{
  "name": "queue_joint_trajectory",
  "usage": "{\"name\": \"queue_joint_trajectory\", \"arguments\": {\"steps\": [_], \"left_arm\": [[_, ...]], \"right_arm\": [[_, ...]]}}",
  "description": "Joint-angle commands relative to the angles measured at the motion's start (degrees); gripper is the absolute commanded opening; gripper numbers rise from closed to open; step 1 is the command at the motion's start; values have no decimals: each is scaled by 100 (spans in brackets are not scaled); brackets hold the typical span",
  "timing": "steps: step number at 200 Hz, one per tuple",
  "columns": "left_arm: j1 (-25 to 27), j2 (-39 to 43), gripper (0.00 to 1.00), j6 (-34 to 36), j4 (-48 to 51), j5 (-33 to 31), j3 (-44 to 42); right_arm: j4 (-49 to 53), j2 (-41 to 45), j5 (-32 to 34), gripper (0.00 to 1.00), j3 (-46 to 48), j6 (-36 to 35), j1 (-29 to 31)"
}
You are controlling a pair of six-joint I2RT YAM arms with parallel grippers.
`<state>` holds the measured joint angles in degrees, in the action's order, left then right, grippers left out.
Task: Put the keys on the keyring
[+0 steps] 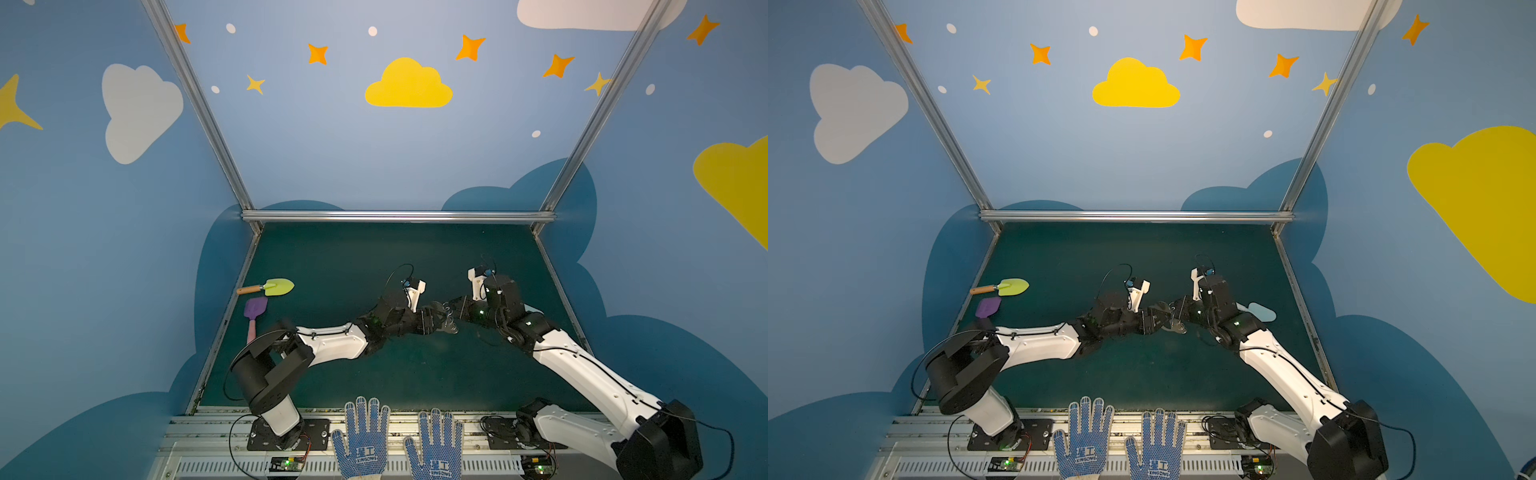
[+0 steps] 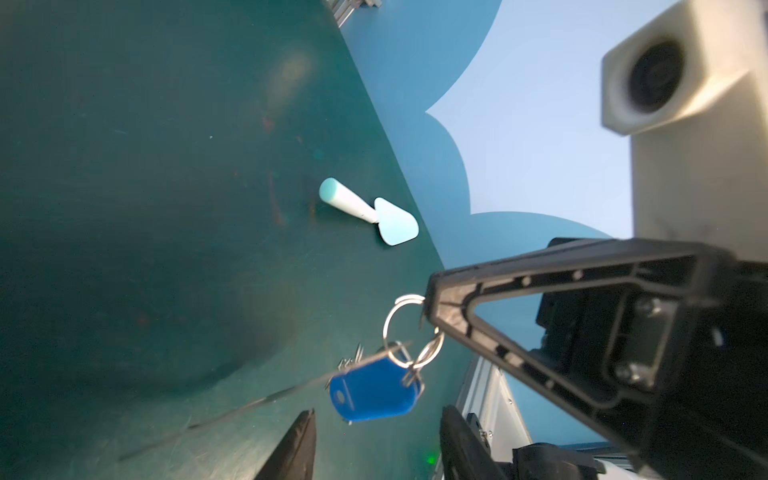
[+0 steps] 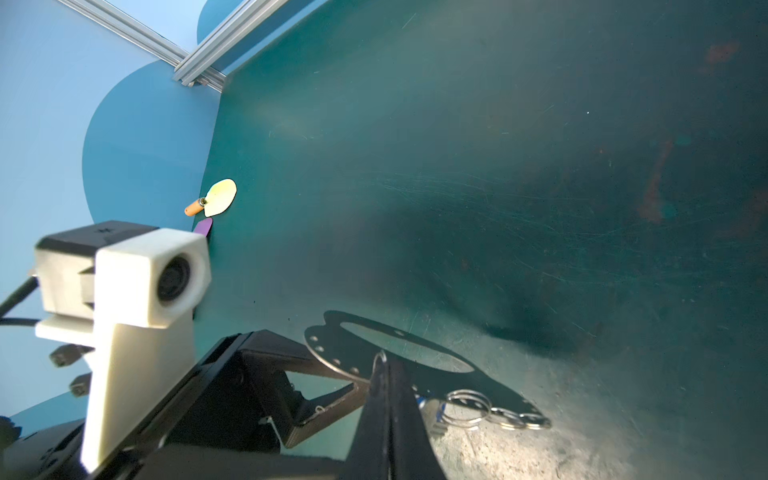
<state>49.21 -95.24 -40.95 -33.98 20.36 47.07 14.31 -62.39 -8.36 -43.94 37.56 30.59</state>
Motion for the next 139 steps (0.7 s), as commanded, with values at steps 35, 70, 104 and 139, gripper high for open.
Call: {"name": "queue_joint_trajectory", "arguments": {"steps": [35, 70, 104, 139], "left_arm": [[-34, -316, 42, -72, -385, 173, 344], [-75, -424, 21, -102, -397, 285, 460], [-148, -421, 4, -171, -426, 328, 388], [-201, -385, 4, -275, -534, 300, 173]], "right_arm": [[-254, 113, -60, 0, 35, 122, 29], [-262, 161, -52, 0, 37, 138, 35], [-245, 217, 7, 0, 69, 120, 35], [-302, 357, 159, 0, 199, 163, 10]]}}
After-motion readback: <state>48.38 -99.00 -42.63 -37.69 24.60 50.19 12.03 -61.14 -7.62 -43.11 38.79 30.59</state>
